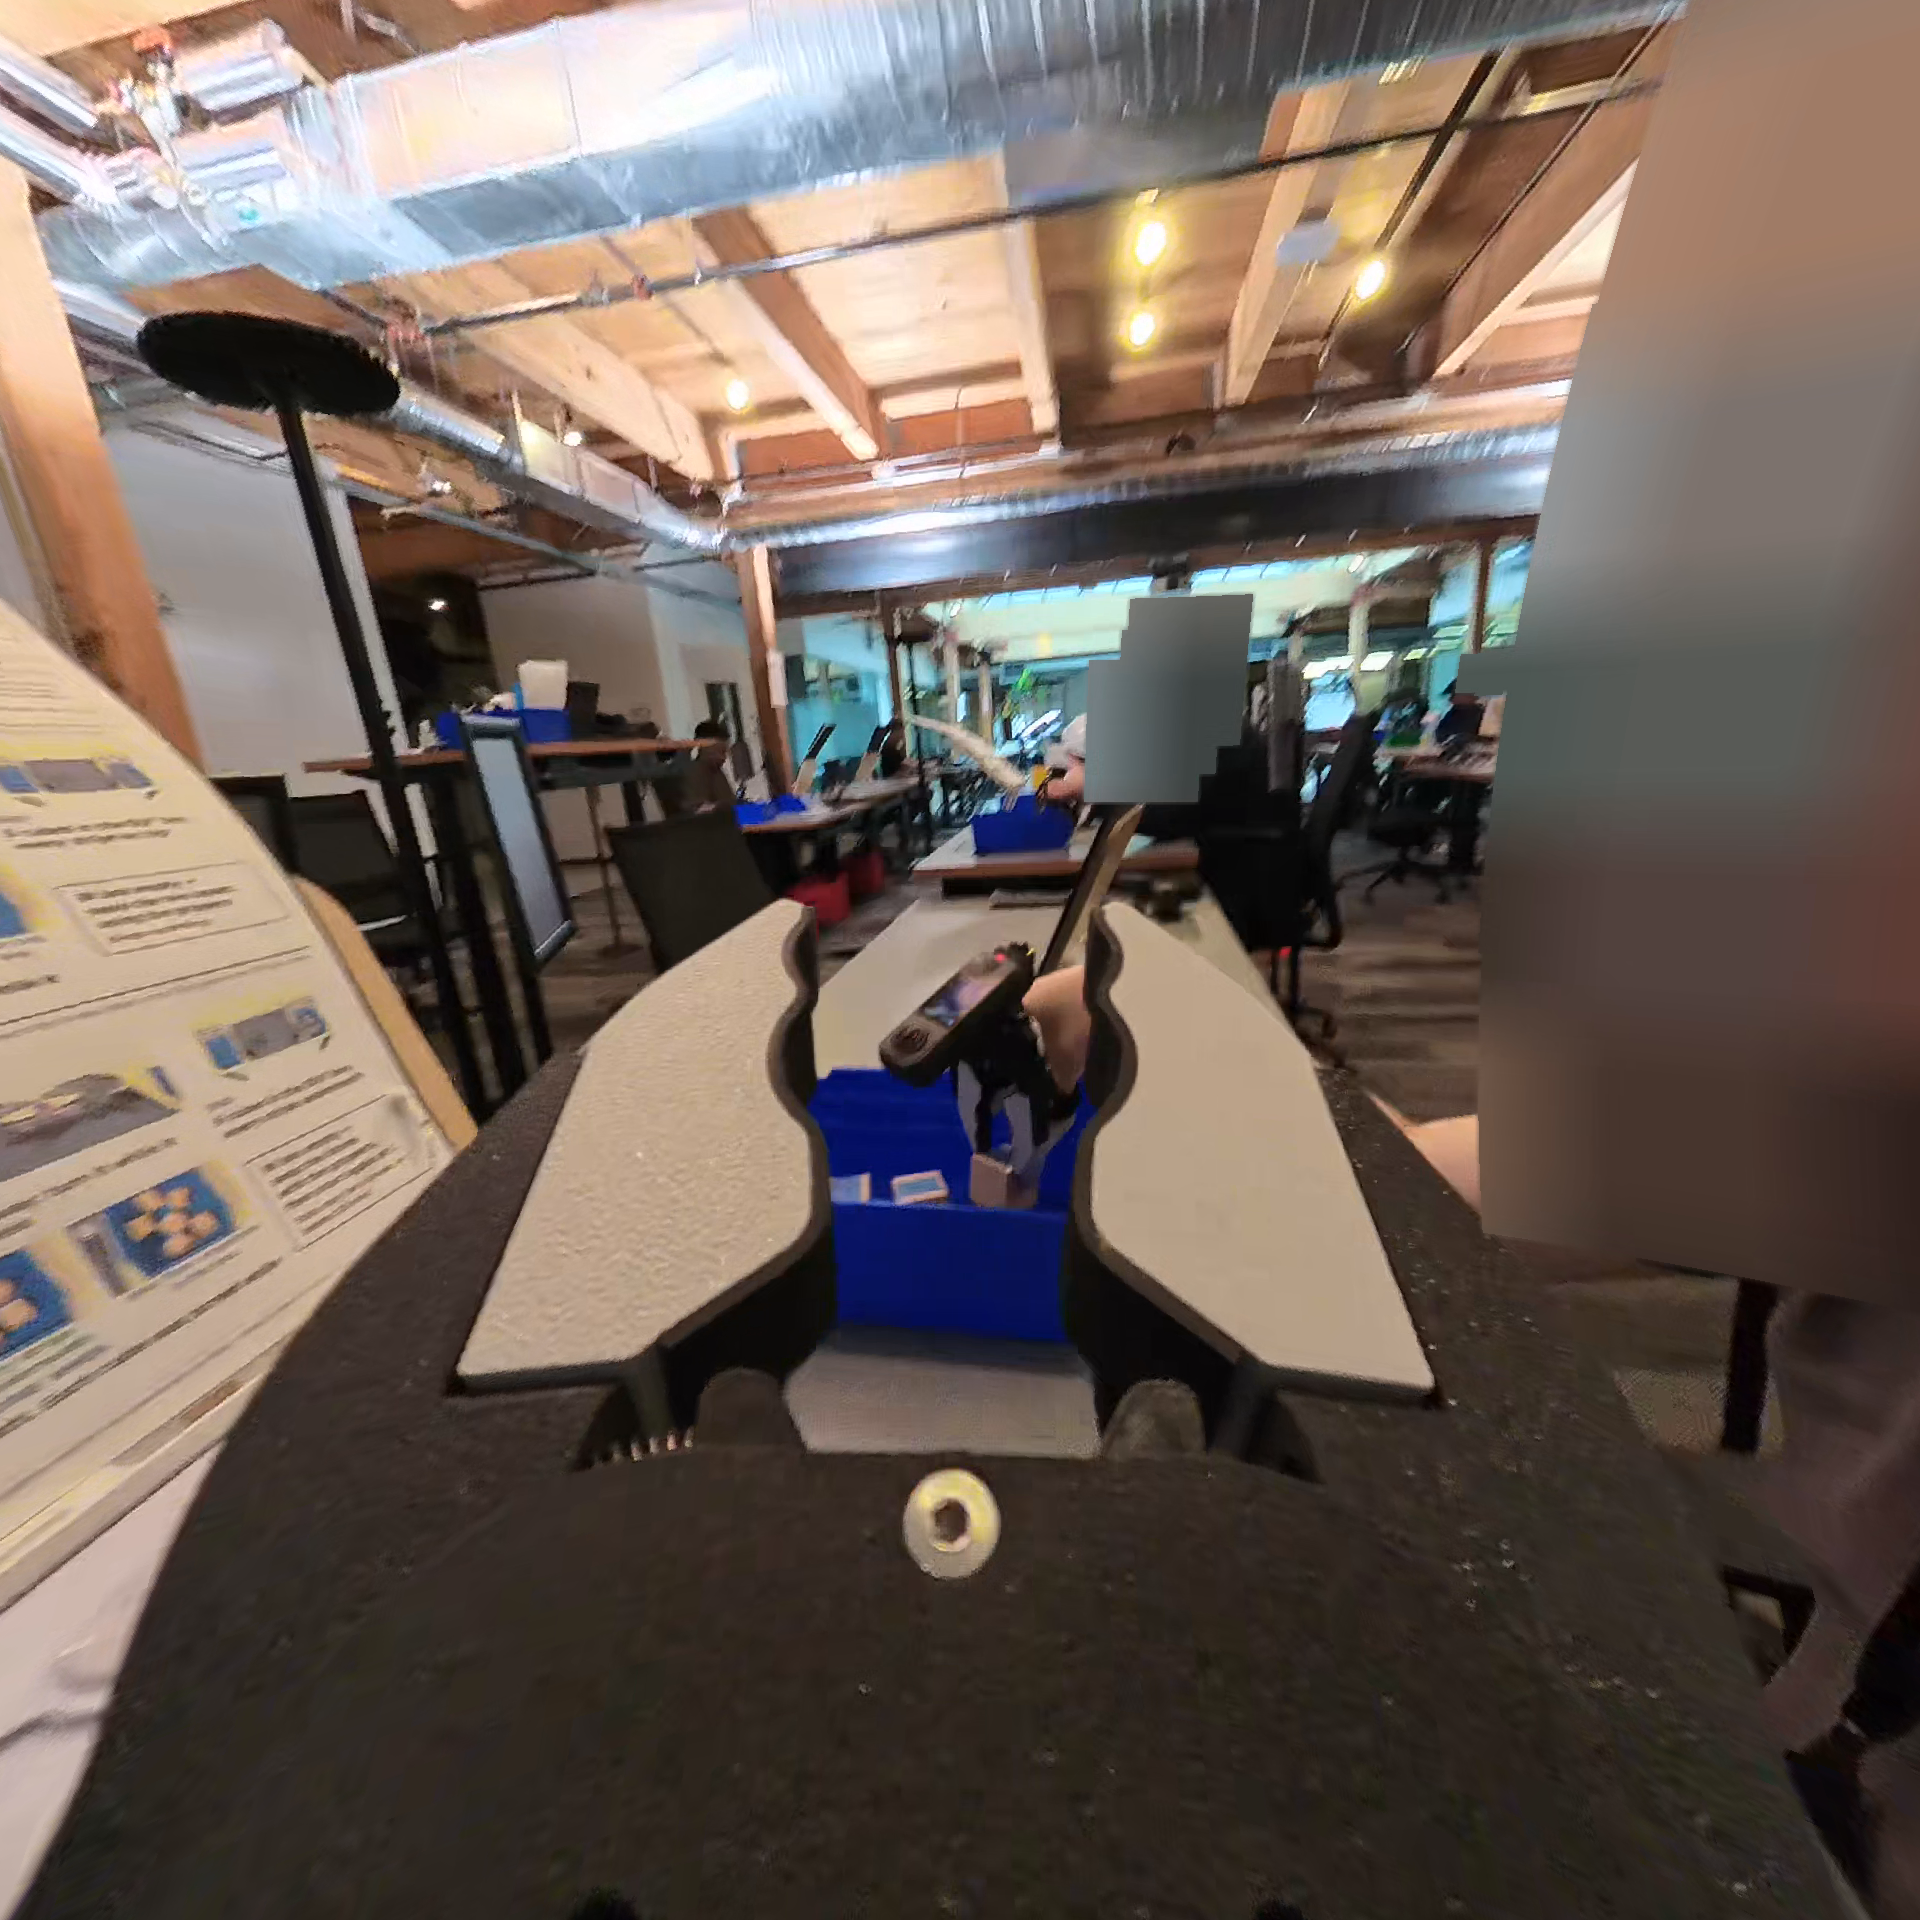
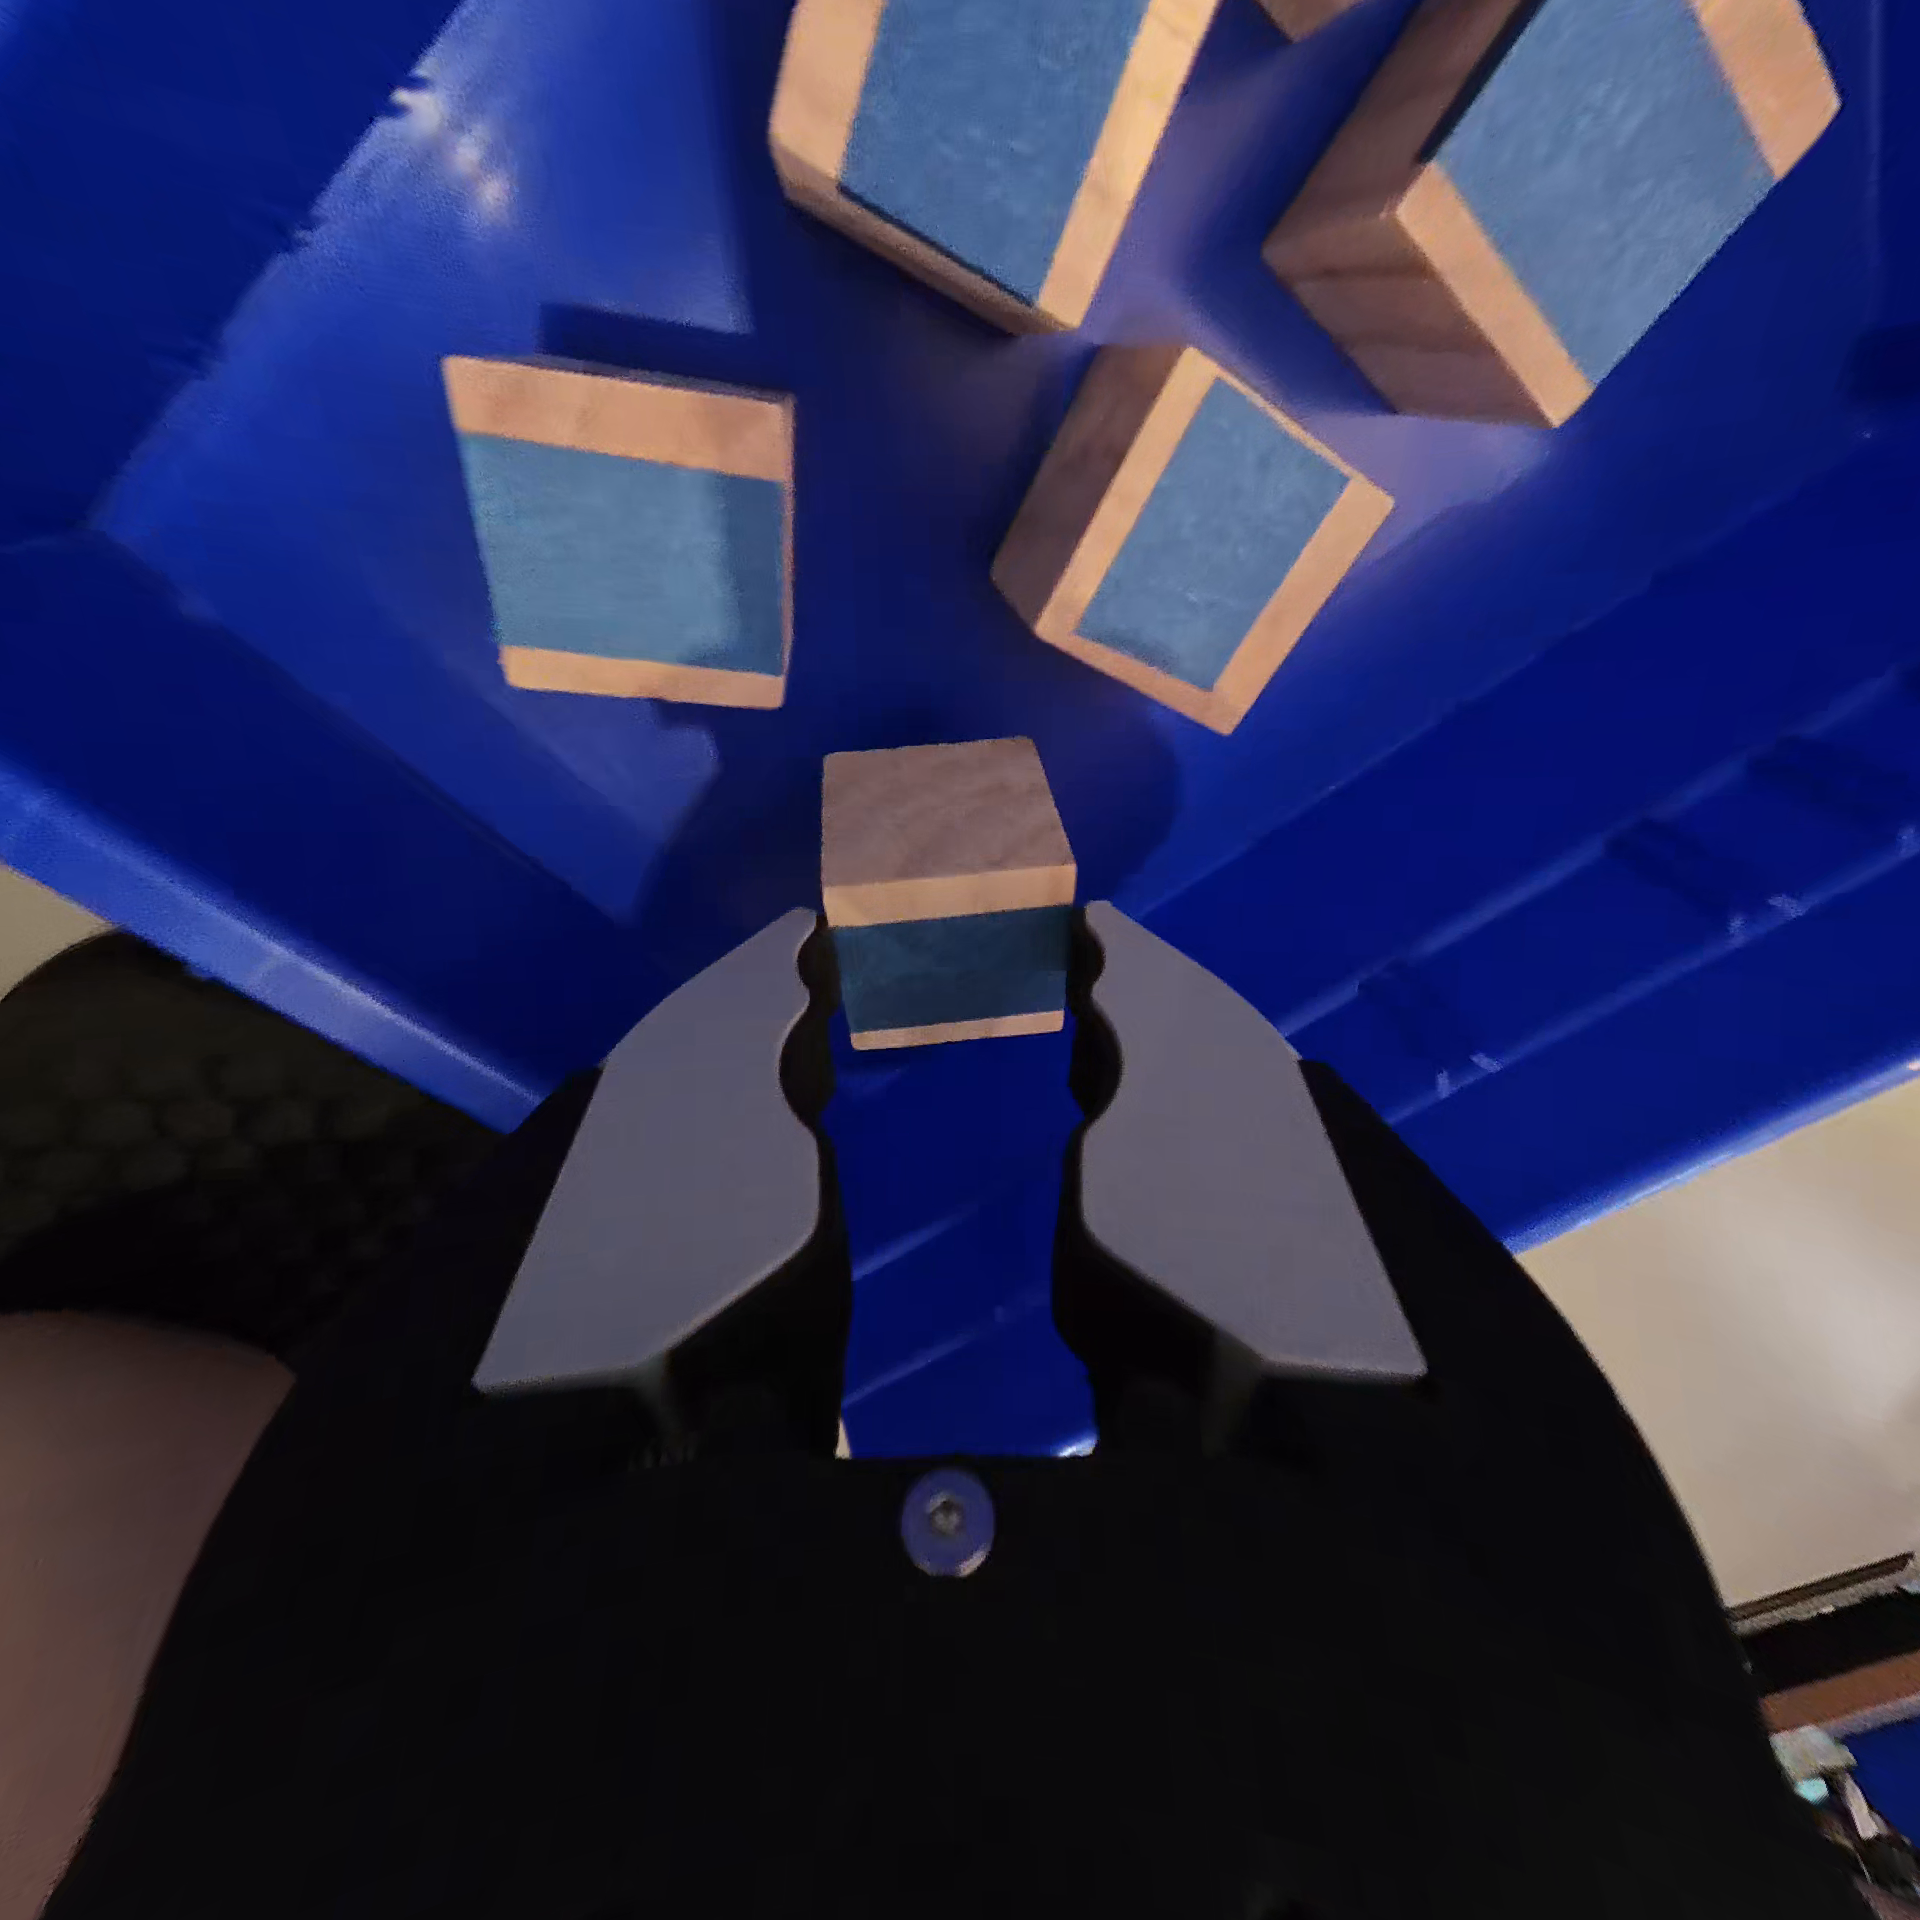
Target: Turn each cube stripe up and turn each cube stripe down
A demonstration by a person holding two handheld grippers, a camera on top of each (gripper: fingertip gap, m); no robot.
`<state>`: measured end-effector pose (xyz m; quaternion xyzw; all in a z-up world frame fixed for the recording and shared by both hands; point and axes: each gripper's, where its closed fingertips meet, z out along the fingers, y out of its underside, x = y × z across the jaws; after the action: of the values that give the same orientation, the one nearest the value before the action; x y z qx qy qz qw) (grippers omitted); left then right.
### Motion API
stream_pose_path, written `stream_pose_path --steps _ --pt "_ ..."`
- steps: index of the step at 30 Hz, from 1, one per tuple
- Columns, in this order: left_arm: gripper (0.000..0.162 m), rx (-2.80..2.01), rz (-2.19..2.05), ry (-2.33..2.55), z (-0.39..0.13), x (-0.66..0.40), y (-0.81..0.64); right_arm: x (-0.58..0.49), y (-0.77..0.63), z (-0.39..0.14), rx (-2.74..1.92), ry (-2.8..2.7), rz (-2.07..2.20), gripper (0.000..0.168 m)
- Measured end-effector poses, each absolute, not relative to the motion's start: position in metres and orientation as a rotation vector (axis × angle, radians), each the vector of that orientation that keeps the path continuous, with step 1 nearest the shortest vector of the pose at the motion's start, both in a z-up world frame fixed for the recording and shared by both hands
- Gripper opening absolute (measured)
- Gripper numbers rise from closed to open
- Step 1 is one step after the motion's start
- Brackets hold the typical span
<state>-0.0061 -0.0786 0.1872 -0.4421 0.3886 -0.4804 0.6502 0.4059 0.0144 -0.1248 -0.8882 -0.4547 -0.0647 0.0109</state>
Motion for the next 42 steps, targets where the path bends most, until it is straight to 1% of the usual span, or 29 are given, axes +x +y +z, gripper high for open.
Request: stream_pose_path --steps 3,6,12,15,17,19,21,22,23,24,27,29,31,32,33,35,37,39,42 --pt "0.046 -1.041 -1.019 0.882 0.185 -0.008 -0.074 0.407 0.022 -0.131 -2.784 -1.389 -0.213 0.044" --pt "0.04 -1.084 -0.979 0.888 0.177 -0.013 -0.065 0.406 0.026 -0.134 -2.799 -1.345 -0.191 0.045" --pt "0.038 -1.198 -0.954 0.769 0.168 -0.046 -0.035 0.406 0.029 -0.135 -2.789 -1.323 -0.197 0.047" --pt "0.037 -1.288 -0.825 0.724 0.165 -0.074 -0.025 0.402 0.038 -0.107 -2.655 -1.267 -0.179 0.047" --pt "0.037 -1.387 -0.64 0.644 0.16 -0.108 -0.013 0.405 0.055 -0.072 -2.483 -1.144 -0.202 0.047" --pt "0.029 -1.465 -0.378 0.488 0.159 -0.158 0.0 0.427 0.08 -0.03 -2.318 -0.88 -0.274 0.047" --pt "0.029 -1.526 -0.141 0.367 0.154 -0.204 0.004 0.447 0.089 -0.012 -2.302 -0.586 -0.167 0.047" --pt "0.03 -1.593 -0.067 0.339 0.146 -0.22 0.004 0.455 0.091 -0.015 -2.332 -0.462 -0.094 0.048" --pt "0.033 -1.67 -0.024 0.32 0.135 -0.232 0.004 0.465 0.092 -0.024 -2.387 -0.351 -0.043 0.055" --pt "0.038 -1.722 -0.01 0.307 0.126 -0.24 0.004 0.474 0.093 -0.037 -2.456 -0.261 -0.016 0.058" --pt "0.035 -1.716 -0.063 0.28 0.123 -0.245 0.006 0.484 0.098 -0.07 -2.559 -0.11 0.098 0.058" --pt "0.035 -1.733 -0.056 0.269 0.118 -0.248 0.007 0.485 0.097 -0.088 -2.626 -0.098 0.128 0.055" --pt "0.044 -1.873 -0.005 0.26 0.094 -0.256 0.01 0.483 0.095 -0.101 -2.683 -0.133 0.144 0.045" --pt "0.048 -1.944 0.04 0.248 0.081 -0.264 0.012 0.476 0.094 -0.103 -2.693 -0.145 0.203 0.032" --pt "0.053 -2.006 0.09 0.231 0.069 -0.272 0.014 0.467 0.093 -0.104 -2.696 -0.175 0.284 0.011" --pt "0.052 -2.087 0.14 0.216 0.049 -0.284 0.019 0.465 0.092 -0.108 -2.715 -0.214 0.255 0.008" --pt "0.045 -2.128 0.08 0.206 0.033 -0.288 0.025 0.465 0.092 -0.109 -2.728 -0.22 0.219 0.007" --pt "0.044 -2.189 0.001 0.182 0.015 -0.291 0.028 0.465 0.091 -0.111 -2.739 -0.231 0.194 0.007" --pt "0.045 -2.35 0.06 0.16 -0.017 -0.309 0.022 0.465 0.09 -0.116 -2.763 -0.243 0.191 0.008"
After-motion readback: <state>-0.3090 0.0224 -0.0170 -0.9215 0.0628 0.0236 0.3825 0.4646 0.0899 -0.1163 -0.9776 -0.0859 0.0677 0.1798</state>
